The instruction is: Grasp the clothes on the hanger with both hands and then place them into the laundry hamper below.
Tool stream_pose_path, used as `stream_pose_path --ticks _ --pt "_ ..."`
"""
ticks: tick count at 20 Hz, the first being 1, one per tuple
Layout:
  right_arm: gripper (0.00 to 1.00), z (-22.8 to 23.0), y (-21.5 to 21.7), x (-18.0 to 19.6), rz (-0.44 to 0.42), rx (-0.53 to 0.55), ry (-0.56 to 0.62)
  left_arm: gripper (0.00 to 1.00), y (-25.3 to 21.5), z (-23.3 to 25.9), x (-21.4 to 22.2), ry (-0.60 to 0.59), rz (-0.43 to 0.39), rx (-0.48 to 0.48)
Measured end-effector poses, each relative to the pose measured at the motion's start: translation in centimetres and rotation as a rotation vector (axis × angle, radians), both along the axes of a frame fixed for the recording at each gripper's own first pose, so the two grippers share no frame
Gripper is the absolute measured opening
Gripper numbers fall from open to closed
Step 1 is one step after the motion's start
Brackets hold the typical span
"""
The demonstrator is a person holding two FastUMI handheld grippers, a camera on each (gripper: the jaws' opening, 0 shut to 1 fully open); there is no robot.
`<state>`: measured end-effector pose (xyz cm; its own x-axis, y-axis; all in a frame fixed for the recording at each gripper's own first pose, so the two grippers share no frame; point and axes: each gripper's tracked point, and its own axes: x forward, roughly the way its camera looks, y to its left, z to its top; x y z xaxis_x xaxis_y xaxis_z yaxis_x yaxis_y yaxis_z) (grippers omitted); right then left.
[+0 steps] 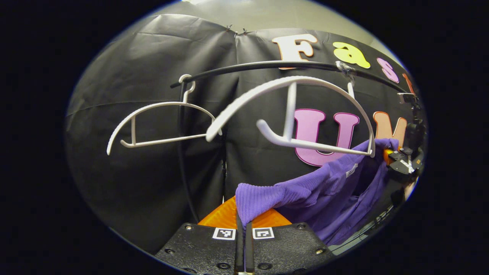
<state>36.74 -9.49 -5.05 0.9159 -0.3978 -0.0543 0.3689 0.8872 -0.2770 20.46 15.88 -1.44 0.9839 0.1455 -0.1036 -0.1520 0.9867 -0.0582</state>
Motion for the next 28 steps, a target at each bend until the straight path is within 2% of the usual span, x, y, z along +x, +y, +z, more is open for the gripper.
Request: stream_pose_path --ticks 7,8,9,10,20,25,26,27,28 --pt "0.14 -2.9 -0.1 -3.2 -0.018 0.014 0.068 0.02 -3.0 -2.2 1.1 0.043 -0.092 0.010" --pt "0.09 -3.4 -0.1 -3.7 -0.020 0.019 0.083 0.02 -3.7 -2.5 1.2 0.050 -0.112 0.010" --pt "0.14 -4.0 0.1 -4.0 -0.016 0.029 0.098 0.02 -4.3 -2.7 1.4 0.053 -0.132 0.012" --pt "0.13 -4.8 0.4 -4.1 -0.008 0.042 0.113 0.02 -4.9 -3.0 1.5 0.058 -0.152 0.016" --pt "0.13 -9.8 7.8 -6.6 0.170 0.108 0.236 0.02 -13.1 -6.9 4.1 0.128 -0.407 0.053" --pt "0.13 -12.3 10.6 -7.8 0.229 0.182 0.311 0.02 -16.5 -9.2 4.3 0.195 -0.499 -0.020" --pt "0.09 -13.0 10.9 -8.1 0.236 0.193 0.330 0.02 -17.0 -9.7 4.3 0.213 -0.512 -0.030" --pt "0.14 -13.6 11.3 -8.6 0.247 0.205 0.353 0.02 -17.3 -10.6 4.2 0.233 -0.524 -0.039" --pt "0.14 -14.5 11.7 -8.9 0.256 0.219 0.375 0.02 -17.6 -11.4 4.1 0.255 -0.536 -0.047"
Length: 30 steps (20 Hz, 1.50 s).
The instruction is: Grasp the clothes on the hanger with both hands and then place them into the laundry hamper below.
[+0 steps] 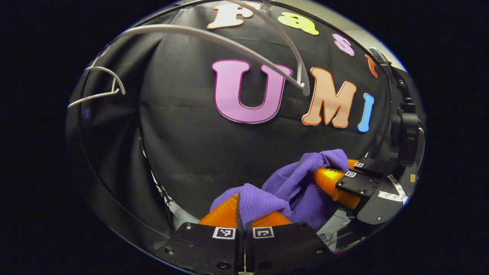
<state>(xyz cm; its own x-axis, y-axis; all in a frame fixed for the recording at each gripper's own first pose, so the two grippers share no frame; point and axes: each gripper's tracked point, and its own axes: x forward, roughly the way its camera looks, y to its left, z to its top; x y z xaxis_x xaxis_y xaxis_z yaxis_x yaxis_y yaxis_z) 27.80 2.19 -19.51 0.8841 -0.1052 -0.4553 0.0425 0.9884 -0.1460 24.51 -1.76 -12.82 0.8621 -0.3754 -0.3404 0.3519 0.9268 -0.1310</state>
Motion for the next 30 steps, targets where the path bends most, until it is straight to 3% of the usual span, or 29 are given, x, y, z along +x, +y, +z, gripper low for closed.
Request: stream_pose_path --ticks 9,13,14,15,16,18,22,23,25,30 --pt "0.14 -5.0 1.1 -3.2 0.032 0.077 0.179 0.07 -2.1 -5.3 -1.5 0.200 -0.042 0.013" --pt "0.15 -5.7 1.1 -3.9 0.068 0.061 0.207 0.10 -2.6 -5.9 -1.9 0.242 -0.048 -0.002" --pt "0.15 -5.9 1.2 -4.0 0.073 0.062 0.209 0.11 -2.6 -6.1 -1.9 0.247 -0.047 -0.003" --pt "0.15 -5.8 1.3 -4.1 0.083 0.068 0.214 0.22 -2.5 -6.2 -1.9 0.254 -0.043 0.002" --pt "0.15 -6.1 1.3 -4.2 0.086 0.069 0.215 0.14 -2.4 -6.4 -2.0 0.259 -0.038 0.005" --pt "0.16 -6.3 1.5 -4.7 0.094 0.069 0.225 0.22 -2.6 -6.6 -2.2 0.270 -0.035 0.001" --pt "0.18 -6.9 1.7 -5.2 0.102 0.074 0.245 0.22 -3.3 -5.7 -2.5 0.240 -0.063 -0.013" --pt "0.18 -6.9 1.7 -5.3 0.107 0.070 0.252 0.36 -3.5 -5.2 -2.5 0.223 -0.070 -0.002" --pt "0.25 -6.8 2.0 -5.6 0.124 0.071 0.256 0.35 -3.3 -5.7 -2.7 0.212 -0.085 0.027" --pt "0.25 -4.7 1.8 -4.0 0.131 0.047 0.176 0.35 -3.3 -4.8 -2.6 0.208 -0.068 -0.013"
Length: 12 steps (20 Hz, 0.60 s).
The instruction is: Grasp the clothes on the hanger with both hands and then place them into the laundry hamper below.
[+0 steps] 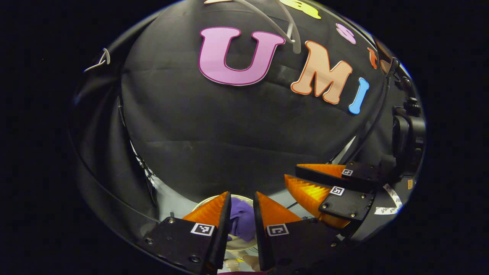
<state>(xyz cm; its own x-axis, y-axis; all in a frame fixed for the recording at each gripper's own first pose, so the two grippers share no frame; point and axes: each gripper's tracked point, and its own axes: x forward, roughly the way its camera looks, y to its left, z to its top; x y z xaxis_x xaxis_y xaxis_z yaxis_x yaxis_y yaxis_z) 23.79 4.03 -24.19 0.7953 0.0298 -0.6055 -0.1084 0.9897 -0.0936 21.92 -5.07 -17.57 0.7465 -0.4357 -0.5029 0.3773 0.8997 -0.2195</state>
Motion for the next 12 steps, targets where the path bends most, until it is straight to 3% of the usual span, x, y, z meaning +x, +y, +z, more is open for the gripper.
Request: stream_pose_path --ticks 12 --pt "0.25 2.5 -0.2 -0.3 -0.036 0.024 -0.060 0.35 1.6 3.4 -0.7 -0.107 0.030 0.003"
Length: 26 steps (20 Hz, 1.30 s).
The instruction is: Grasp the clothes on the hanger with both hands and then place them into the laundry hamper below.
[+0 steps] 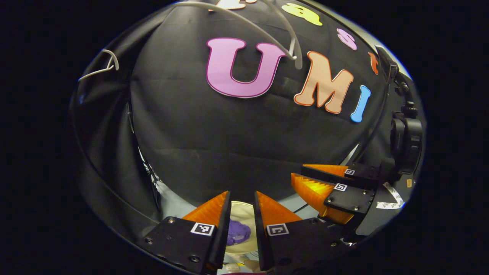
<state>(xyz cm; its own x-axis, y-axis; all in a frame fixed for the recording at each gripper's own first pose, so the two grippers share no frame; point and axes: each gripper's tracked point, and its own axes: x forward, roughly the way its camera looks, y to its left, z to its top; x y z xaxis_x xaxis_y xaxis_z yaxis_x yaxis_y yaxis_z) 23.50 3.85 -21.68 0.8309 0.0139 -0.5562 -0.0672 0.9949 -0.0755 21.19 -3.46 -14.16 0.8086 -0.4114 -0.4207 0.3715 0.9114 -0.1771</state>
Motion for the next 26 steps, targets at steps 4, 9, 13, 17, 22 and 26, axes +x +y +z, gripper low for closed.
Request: stream_pose_path --ticks 4,9,13,17,22,26 --pt "0.25 2.9 -0.8 -1.2 -0.059 0.004 -0.057 0.35 0.8 4.0 -0.9 -0.105 -0.012 0.022" --pt "0.25 9.4 -2.6 -3.6 -0.154 -0.003 -0.187 0.36 1.0 10.4 -2.9 -0.254 -0.033 -0.006" --pt "0.25 14.1 -3.9 -6.4 -0.221 -0.011 -0.265 0.35 1.2 13.6 -5.5 -0.319 -0.062 -0.003" --pt "0.25 17.7 -5.3 -9.3 -0.270 -0.041 -0.318 0.43 0.2 15.2 -7.7 -0.343 -0.094 -0.026" --pt "0.25 21.3 -7.1 -12.3 -0.317 -0.043 -0.380 0.35 -1.6 16.1 -10.1 -0.357 -0.125 -0.041" --pt "0.25 23.1 -8.4 -15.1 -0.331 -0.042 -0.418 0.43 -2.5 17.2 -12.3 -0.381 -0.105 -0.040"
